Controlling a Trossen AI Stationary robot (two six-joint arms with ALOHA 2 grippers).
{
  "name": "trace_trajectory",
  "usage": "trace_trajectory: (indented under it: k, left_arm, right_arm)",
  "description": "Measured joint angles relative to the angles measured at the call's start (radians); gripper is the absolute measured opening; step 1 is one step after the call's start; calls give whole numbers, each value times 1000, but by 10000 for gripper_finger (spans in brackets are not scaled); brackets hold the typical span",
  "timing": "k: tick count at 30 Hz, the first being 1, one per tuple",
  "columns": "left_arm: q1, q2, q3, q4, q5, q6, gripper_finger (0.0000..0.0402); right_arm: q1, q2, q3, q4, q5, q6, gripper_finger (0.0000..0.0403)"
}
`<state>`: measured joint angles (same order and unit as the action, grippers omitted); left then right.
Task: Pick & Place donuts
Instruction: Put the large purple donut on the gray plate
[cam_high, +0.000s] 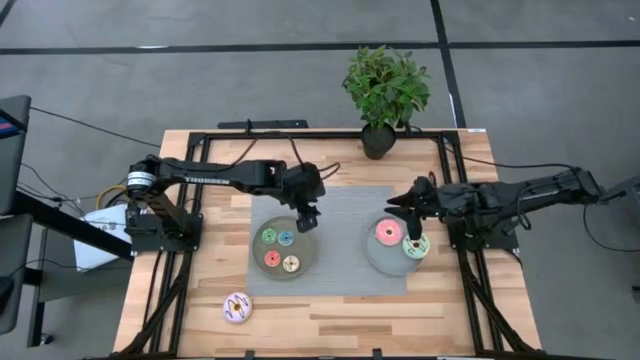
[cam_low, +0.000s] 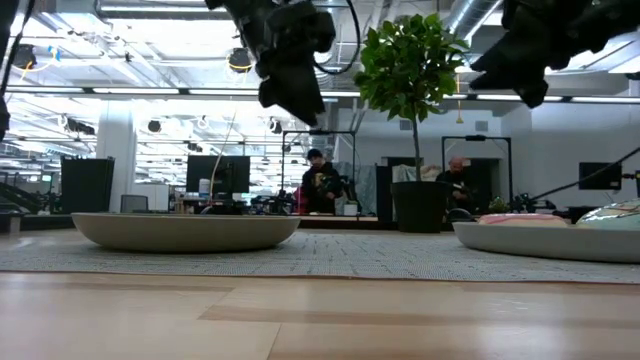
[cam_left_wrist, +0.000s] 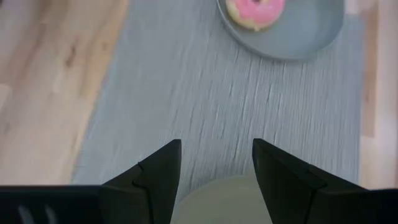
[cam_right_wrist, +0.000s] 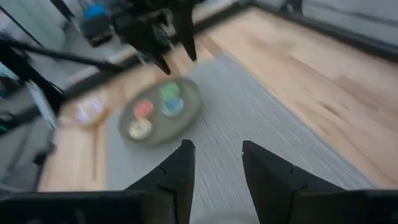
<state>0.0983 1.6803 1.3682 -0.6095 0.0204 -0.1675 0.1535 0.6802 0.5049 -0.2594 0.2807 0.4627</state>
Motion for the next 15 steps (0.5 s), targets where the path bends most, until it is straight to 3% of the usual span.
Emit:
trace_trajectory:
  k: [7,15]
  left_arm:
    - [38,-137,0,-19,-6,-24,190]
    - [20,-315,0,-227,-73,-136,190]
  right_arm:
    - [-45,-89,-121,253,-62,-78,116]
    - [-64,-188,-166,300,-77,-111,116]
